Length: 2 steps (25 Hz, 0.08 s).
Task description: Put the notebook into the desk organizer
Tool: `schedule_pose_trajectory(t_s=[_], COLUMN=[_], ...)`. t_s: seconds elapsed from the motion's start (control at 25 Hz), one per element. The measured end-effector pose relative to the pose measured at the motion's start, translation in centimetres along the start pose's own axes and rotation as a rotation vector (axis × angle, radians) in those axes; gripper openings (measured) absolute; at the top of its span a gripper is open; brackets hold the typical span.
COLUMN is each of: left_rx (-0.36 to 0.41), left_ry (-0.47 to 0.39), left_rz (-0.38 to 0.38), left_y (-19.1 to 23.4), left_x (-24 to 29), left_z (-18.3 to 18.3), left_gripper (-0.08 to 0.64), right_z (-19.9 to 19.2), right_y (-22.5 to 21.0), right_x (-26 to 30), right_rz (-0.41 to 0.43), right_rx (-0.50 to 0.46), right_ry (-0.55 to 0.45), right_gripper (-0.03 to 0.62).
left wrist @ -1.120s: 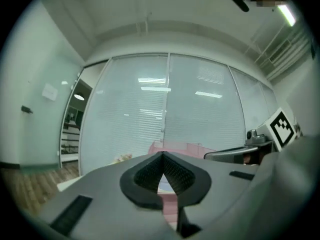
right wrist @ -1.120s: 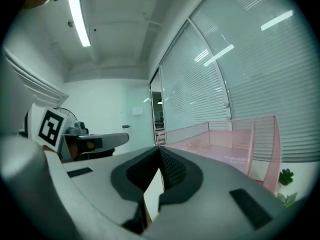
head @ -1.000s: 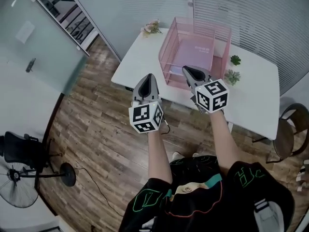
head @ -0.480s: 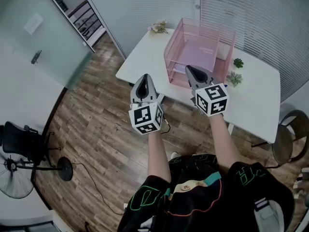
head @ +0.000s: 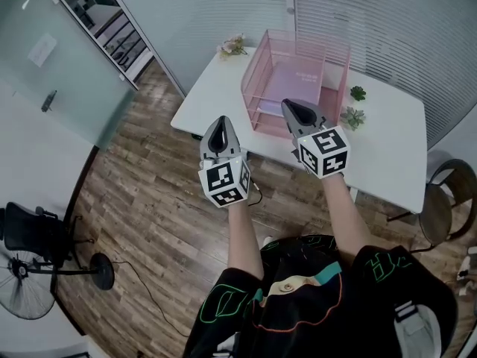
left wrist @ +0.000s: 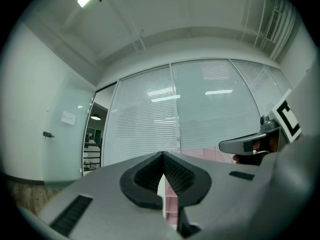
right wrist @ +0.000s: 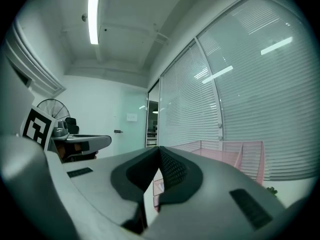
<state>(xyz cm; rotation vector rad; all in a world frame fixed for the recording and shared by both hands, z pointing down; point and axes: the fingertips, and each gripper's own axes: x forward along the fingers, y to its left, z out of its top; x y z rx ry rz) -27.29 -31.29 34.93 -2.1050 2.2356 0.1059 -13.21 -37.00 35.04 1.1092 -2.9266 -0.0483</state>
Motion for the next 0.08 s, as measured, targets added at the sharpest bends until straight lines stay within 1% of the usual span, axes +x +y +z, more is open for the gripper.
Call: schedule_pose_trajectory(t_s=[0.08], left_rx=[-0.003], left_ry=[0.000], left_rz=[-0.003], left_y=[-0.20], left_x=[0.00], left_z=[-0.16], left_gripper=[-0.005], right_z=[0.07], right_y=[-0.06], right_x=[-0.18], right_rz=[-0.001], right_rx=[-0.006], right_ry=[-0.005], right_gripper=[0.002])
